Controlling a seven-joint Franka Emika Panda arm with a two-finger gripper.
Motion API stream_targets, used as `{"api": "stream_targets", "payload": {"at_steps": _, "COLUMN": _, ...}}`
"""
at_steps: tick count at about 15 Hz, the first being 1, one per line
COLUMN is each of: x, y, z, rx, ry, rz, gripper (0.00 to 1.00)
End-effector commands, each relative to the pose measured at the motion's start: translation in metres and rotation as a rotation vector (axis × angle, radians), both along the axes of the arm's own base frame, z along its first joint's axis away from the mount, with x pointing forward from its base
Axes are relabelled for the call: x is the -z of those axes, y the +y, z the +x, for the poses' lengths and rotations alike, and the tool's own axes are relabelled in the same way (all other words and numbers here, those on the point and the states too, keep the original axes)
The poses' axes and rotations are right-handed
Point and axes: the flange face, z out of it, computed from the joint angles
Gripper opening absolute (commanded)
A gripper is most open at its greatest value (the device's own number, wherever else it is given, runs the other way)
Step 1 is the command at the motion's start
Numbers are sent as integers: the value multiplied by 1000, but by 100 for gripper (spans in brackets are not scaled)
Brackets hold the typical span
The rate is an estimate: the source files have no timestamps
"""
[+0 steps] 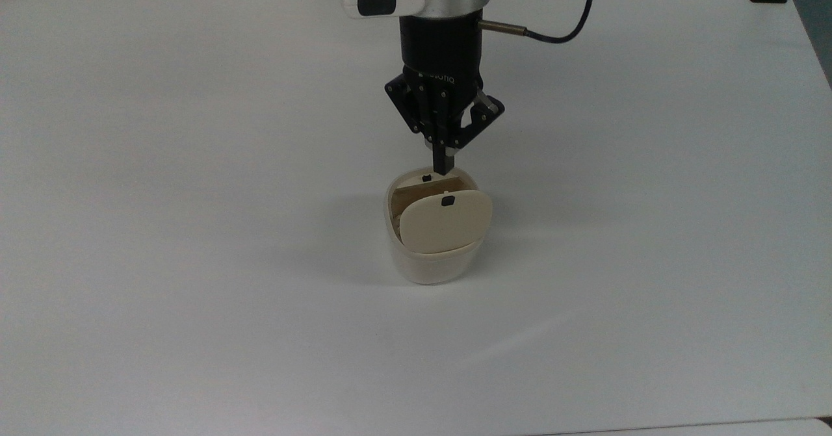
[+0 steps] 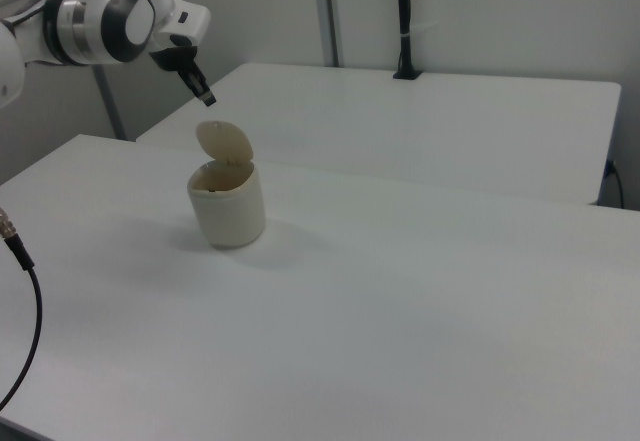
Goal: Close the trash bin
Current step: 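Push the raised lid down with the gripper fingertips until it shuts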
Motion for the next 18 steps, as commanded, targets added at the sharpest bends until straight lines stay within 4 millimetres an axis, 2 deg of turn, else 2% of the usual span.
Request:
{"api": "stream_targets", "payload": {"at_steps": 1, "x": 11, "y": 18, "z": 19, "rx": 135, "ry": -78, "rz": 84, "gripper": 0}}
{"api": "stream_targets", "payload": {"at_steps": 5, "x": 36, "y": 26, "z": 25, "rx": 130, "ry": -71, "rz": 40, "gripper": 0}}
{"api": "stream_targets", "payload": {"at_steps": 8, "x": 44, "y": 29, "z": 23, "rx": 120, "ry": -60, "rz": 20, "gripper": 0}}
{"api": "stream_targets", "payload": {"at_steps": 10, "x": 42, "y": 23, "z": 21, "rx": 120, "ry": -55, "rz": 10, "gripper": 0}}
{"api": "stream_targets", "payload": {"at_steps": 11, "x": 50, "y": 21, "z": 18, "rx": 121, "ry": -37, "rz": 1, "gripper": 0}}
{"api": "stream_targets", "payload": {"at_steps": 18, "x": 73, "y": 8, "z": -12, "rx": 89, "ry": 100, "rz": -101, "gripper": 0}}
